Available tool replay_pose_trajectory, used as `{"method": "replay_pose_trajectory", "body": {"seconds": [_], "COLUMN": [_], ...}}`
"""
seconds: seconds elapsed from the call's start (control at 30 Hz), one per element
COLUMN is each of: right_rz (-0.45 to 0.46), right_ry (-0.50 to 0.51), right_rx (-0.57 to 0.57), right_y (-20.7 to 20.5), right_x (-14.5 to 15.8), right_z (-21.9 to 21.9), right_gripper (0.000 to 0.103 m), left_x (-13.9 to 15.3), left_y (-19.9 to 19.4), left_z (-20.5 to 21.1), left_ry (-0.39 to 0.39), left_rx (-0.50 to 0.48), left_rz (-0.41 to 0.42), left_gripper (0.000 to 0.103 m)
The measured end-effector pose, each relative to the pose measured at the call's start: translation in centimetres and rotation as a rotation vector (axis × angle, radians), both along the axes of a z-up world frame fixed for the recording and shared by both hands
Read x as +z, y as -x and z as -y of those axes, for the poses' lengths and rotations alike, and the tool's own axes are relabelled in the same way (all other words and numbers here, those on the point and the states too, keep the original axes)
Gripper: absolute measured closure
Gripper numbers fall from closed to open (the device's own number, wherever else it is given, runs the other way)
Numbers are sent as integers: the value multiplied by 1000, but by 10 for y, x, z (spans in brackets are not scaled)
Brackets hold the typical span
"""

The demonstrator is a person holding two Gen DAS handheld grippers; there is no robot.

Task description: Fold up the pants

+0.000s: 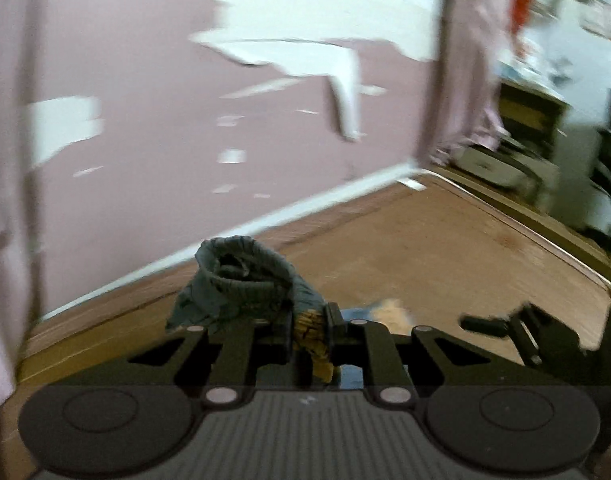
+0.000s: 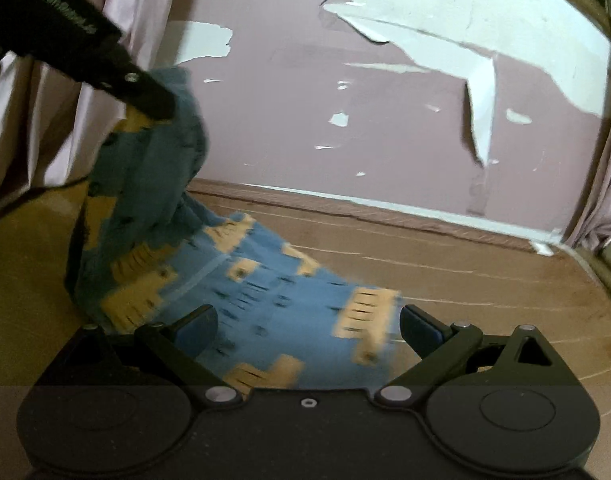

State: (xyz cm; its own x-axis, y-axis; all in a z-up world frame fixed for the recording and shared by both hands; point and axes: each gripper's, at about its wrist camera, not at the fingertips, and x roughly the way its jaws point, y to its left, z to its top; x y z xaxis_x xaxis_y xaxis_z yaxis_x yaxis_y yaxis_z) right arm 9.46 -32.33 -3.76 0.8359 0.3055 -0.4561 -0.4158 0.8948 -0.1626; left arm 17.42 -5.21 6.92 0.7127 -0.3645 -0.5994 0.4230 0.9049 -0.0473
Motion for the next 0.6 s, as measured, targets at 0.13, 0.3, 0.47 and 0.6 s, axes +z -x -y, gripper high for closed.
{"method": "replay_pose_trajectory", "body": {"seconds": [0.13, 0.3, 0.47, 0.6], "right_rz": [23, -12, 12, -82], "right_ry": [3, 35, -62, -265], "right_rx": [-81, -92, -69, 18], "right_y": [1, -18, -37, -60], "right_x": [-11, -27, -19, -8], "right_z": [36, 63, 75, 75], "right_gripper": [5, 5, 9, 19], "left_x": [-25, -72, -103, -111], "left_y": [0, 7, 21, 21], "left_z": [48, 74, 85, 90], "left_ry": [10, -71, -241, -326], "left_rx": [-125, -159, -209, -222], "left_rz": [-28, -90, -86, -39], "left_gripper": [67, 30, 30, 30]}}
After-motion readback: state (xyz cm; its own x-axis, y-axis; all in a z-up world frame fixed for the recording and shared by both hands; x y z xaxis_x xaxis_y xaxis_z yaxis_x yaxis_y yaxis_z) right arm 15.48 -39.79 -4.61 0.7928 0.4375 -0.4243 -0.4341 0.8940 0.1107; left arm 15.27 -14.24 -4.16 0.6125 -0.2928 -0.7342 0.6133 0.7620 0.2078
